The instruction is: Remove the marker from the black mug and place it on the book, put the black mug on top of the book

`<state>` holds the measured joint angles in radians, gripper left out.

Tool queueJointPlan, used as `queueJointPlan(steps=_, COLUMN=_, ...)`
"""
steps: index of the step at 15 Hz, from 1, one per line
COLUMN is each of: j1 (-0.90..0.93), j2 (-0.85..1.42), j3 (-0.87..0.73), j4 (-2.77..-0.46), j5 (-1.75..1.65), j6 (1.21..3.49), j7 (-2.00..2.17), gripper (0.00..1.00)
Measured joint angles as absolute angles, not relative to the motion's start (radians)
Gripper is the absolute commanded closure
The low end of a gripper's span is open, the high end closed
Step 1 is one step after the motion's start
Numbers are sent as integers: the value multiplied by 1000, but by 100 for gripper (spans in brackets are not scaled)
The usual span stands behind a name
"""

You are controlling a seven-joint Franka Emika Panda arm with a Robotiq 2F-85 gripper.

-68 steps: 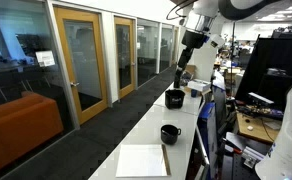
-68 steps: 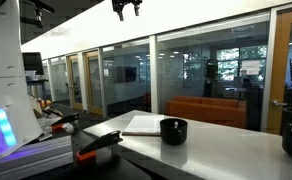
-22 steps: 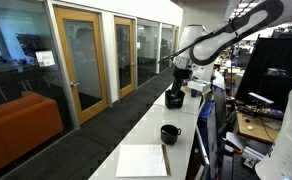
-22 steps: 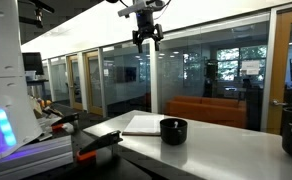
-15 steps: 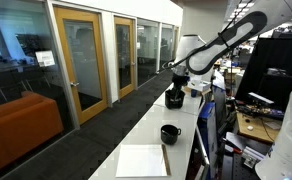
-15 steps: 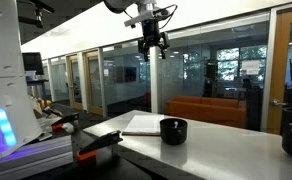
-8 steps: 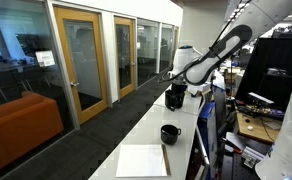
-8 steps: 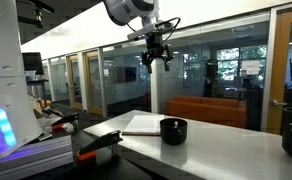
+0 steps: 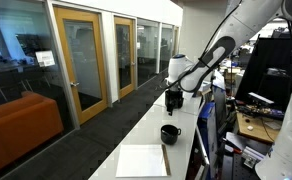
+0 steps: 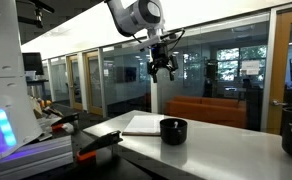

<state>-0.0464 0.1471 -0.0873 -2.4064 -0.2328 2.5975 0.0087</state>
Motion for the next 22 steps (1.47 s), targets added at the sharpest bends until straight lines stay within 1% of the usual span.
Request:
queueJointPlan(steps=4, j1=-46, j2=192, j3=-97, j4=-2377, j5=-242, j6=2607, j7=30, gripper=0)
queueJointPlan(steps=15, j1=-44, j2=203, j3=-90, j4=-2377, j5=-239, j6=2613, j7=25, gripper=0)
queueJointPlan(steps=22, j1=-42, j2=355, j3=-56, j4=-2362, j5=-186, j6=2698, j7=-24, gripper=0)
